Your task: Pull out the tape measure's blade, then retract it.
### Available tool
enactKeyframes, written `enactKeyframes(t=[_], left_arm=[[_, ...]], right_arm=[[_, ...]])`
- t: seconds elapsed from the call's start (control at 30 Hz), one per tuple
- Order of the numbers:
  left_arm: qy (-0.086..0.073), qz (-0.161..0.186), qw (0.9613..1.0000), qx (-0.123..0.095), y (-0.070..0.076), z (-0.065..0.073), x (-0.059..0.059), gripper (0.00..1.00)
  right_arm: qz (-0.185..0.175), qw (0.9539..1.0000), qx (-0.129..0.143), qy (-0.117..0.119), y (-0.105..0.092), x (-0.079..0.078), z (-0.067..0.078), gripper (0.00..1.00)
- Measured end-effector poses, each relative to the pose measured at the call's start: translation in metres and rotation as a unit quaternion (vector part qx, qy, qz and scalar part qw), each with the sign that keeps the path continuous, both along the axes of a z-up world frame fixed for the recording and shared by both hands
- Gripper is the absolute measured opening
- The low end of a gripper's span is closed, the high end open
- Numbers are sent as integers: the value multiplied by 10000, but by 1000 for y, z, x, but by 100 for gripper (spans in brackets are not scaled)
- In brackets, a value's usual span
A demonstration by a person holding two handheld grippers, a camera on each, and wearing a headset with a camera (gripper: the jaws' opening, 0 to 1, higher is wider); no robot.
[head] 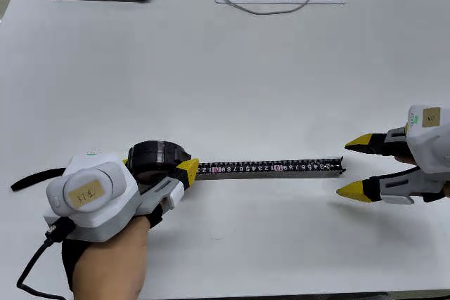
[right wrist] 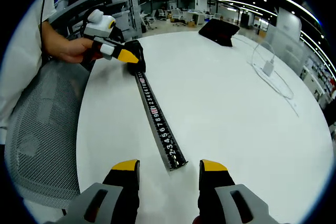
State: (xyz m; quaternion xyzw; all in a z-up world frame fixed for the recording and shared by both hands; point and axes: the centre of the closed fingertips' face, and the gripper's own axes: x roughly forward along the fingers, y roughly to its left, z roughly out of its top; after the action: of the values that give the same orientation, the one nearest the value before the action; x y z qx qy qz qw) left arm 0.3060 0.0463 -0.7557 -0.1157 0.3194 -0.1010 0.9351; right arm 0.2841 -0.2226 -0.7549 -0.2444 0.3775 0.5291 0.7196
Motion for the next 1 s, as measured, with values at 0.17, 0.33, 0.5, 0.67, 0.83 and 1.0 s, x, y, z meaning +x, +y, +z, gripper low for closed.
enactKeyframes(t=[0.17,0.33,0.5,0.67,0.83,1.0], left_arm=[[3,-9,10000,1,0,0,0,62],[6,-12,10000,3,0,0,0,62],[12,-17,10000,5,0,0,0,62],[14,-18,10000,9,0,0,0,62],[20,-22,10000,9,0,0,0,62],[24,-24,10000,12,0,0,0,62]], right_arm=[[234,9997,-106,42,0,3,-3,37],[464,9986,-243,71,1,4,-7,30],[661,9973,-311,72,1,6,-10,24],[833,9956,-413,87,0,6,-15,20],[1096,9922,-595,55,0,6,-19,18],[1287,9890,-730,20,0,7,-21,14]])
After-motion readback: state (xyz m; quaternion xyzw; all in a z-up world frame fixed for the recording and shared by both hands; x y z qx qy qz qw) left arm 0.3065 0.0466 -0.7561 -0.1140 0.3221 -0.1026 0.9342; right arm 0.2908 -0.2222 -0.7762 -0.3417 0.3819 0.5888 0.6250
